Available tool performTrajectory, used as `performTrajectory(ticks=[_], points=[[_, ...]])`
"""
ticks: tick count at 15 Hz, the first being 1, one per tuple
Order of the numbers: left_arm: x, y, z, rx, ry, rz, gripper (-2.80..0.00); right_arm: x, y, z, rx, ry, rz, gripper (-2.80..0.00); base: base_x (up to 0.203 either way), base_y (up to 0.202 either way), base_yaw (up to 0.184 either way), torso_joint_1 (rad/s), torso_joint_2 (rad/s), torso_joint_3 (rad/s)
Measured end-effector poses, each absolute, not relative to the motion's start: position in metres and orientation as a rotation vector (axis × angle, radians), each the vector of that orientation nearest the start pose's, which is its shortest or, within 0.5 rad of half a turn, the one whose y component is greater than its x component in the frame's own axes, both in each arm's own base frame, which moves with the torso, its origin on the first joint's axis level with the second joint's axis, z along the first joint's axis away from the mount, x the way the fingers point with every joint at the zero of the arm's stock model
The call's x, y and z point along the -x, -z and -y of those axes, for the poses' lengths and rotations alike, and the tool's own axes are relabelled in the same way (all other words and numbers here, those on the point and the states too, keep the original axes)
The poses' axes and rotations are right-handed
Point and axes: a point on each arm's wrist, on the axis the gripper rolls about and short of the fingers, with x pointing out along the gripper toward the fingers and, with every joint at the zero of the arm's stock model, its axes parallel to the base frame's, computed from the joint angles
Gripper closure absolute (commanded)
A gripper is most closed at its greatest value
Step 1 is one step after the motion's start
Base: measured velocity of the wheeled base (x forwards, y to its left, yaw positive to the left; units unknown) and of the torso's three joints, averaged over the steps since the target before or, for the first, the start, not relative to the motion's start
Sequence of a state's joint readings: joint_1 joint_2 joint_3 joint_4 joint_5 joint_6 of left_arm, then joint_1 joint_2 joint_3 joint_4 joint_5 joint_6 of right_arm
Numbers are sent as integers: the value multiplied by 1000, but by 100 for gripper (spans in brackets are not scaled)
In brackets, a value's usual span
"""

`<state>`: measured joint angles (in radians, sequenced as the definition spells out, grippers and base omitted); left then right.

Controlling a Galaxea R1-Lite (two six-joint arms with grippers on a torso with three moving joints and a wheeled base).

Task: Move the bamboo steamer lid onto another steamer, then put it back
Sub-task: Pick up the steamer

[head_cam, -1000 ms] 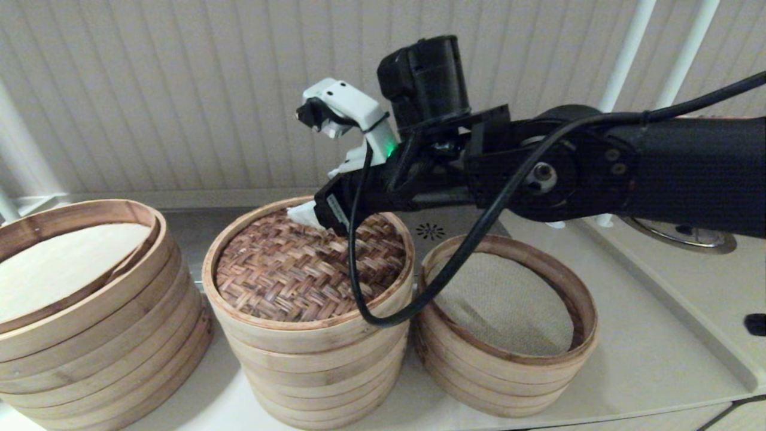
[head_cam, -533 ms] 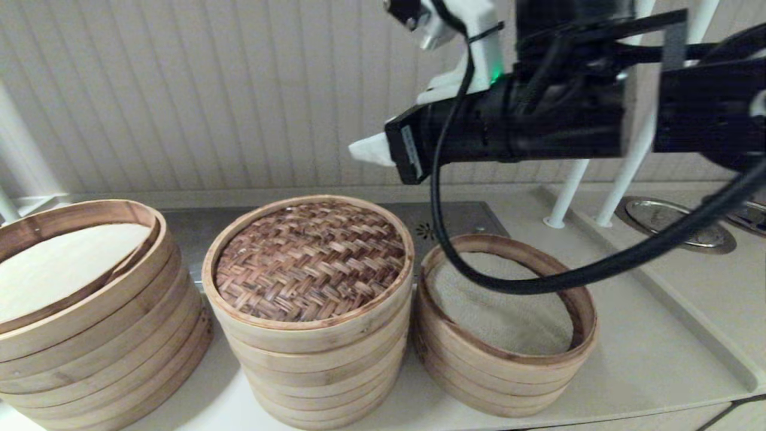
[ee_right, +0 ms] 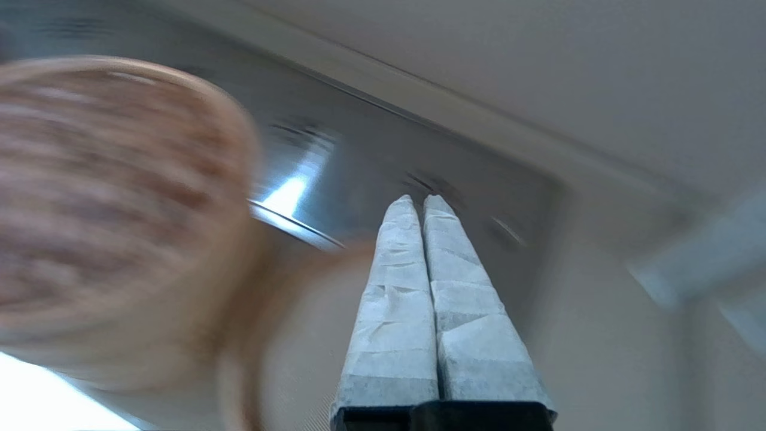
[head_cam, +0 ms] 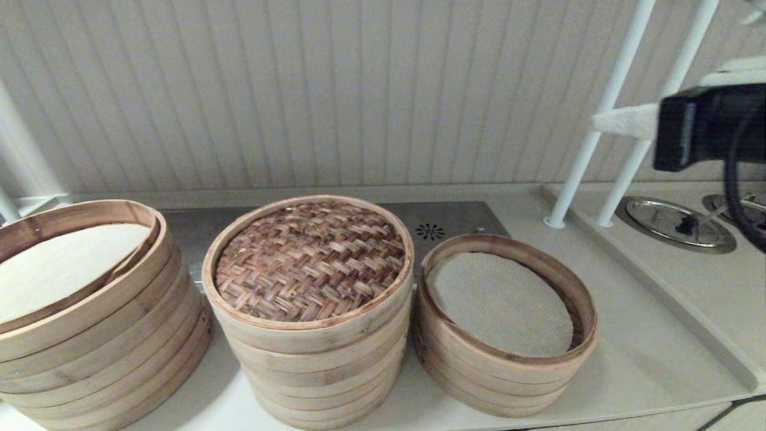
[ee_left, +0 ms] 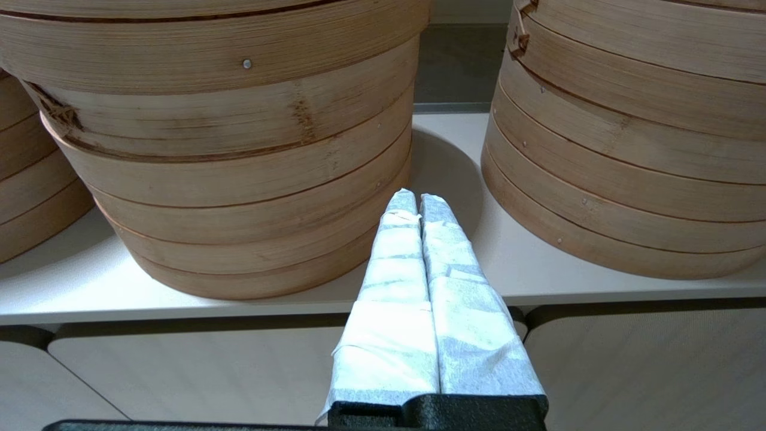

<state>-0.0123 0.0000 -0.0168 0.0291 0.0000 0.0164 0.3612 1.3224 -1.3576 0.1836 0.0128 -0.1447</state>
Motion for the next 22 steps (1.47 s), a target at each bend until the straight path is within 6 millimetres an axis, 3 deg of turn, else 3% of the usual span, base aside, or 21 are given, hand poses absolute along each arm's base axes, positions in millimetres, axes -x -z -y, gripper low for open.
performTrajectory(ticks=[2,5,12,15,18,22], points=[[24,-77,0,-17,12,-12,0,-158,-341,-38,145,-257,-146,0,0,0,0,0,0,0],[24,-77,0,-17,13,-12,0,-109,-306,-10,108,-110,-182,0,0,0,0,0,0,0],[24,-77,0,-10,12,-11,0,-15,-197,0,82,-25,-208,0,0,0,0,0,0,0],[24,-77,0,-10,12,-11,0,9,-151,0,64,-32,-181,0,0,0,0,0,0,0],[24,-77,0,-9,12,-11,0,15,-113,0,67,-41,-101,0,0,0,0,0,0,0],[24,-77,0,-10,12,-11,0,20,-81,0,102,-44,-37,0,0,0,0,0,0,0]])
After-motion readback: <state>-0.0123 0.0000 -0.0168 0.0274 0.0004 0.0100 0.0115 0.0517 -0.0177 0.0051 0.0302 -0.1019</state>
